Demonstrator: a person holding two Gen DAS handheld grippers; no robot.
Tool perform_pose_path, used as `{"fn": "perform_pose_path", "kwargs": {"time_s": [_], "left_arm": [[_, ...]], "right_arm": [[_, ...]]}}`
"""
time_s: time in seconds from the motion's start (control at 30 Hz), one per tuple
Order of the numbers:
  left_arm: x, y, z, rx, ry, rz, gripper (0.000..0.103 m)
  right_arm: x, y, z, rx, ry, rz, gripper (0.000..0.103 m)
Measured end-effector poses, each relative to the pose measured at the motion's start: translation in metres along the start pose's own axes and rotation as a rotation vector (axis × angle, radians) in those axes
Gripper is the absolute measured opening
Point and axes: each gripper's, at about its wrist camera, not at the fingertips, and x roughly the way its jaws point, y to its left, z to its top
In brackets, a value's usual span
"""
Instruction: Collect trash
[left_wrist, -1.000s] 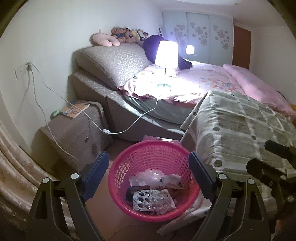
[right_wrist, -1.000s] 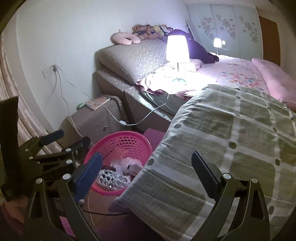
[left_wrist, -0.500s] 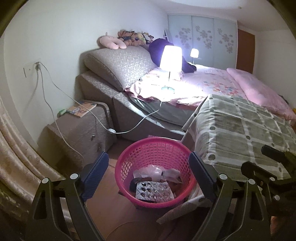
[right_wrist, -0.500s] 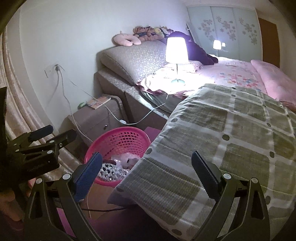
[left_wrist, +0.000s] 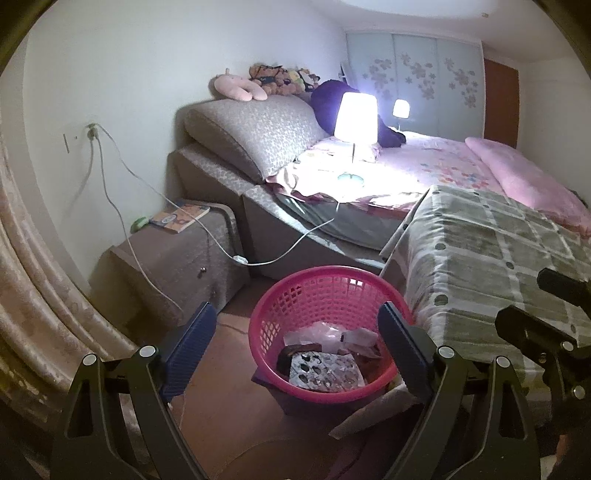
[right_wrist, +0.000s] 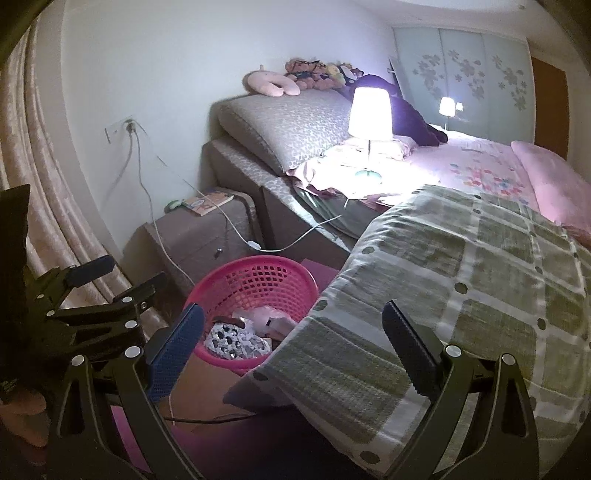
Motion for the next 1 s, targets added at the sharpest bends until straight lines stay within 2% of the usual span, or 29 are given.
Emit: {"fn": "perform_pose_path", "kwargs": {"time_s": [0.33, 1.0], "left_arm": [[0.0059, 0.0044, 0.0003, -0.028, 0.021, -0.003, 0.086], [0.0094, 0.0026, -0.0030, -0.012, 0.046, -0.008, 0.086]], "right_arm": [[0.0039, 0.0011, -0.0012, 0.001, 0.009, -0.008, 0.094], [0.0070, -0.0040, -0.0047, 0.022, 0.016, -0.010, 0.094]]}}
